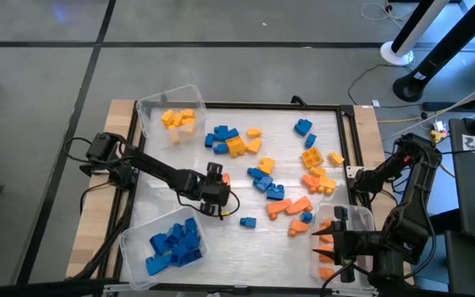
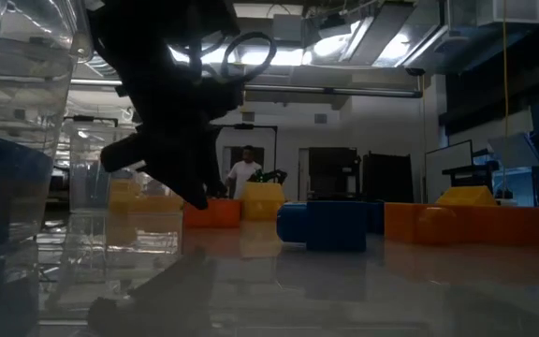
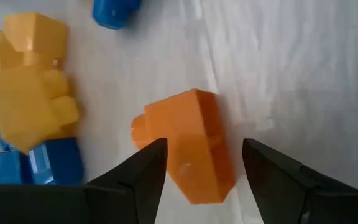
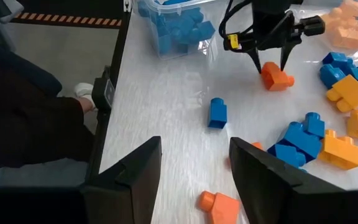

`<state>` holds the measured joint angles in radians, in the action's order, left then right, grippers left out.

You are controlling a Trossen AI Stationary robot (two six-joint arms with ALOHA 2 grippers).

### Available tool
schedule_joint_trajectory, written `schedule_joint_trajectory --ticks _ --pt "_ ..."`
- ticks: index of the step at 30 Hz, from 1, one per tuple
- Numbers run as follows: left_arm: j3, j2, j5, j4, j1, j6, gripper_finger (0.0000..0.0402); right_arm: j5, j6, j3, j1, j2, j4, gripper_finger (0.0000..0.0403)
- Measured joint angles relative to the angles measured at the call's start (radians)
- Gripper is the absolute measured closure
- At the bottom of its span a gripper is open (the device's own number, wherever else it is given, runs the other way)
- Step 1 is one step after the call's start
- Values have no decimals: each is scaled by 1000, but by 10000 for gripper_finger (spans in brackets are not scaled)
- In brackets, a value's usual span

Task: Sort blocks
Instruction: Put the orange game piece into the bottom right transparent bin

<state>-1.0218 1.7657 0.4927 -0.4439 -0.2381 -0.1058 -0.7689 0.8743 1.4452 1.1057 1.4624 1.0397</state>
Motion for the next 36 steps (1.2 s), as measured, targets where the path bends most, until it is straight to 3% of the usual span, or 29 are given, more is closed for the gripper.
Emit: schedule_joint_trajectory --ticks 7,30,36 --pt "0 0 76 -31 4 -14 204 -2 -19 0 0 0 0 212" --pt "0 20 44 -63 105 -110 204 -2 -20 0 0 1 0 212" --pt "0 61 42 -20 122 -162 252 -2 -20 0 0 1 0 212"
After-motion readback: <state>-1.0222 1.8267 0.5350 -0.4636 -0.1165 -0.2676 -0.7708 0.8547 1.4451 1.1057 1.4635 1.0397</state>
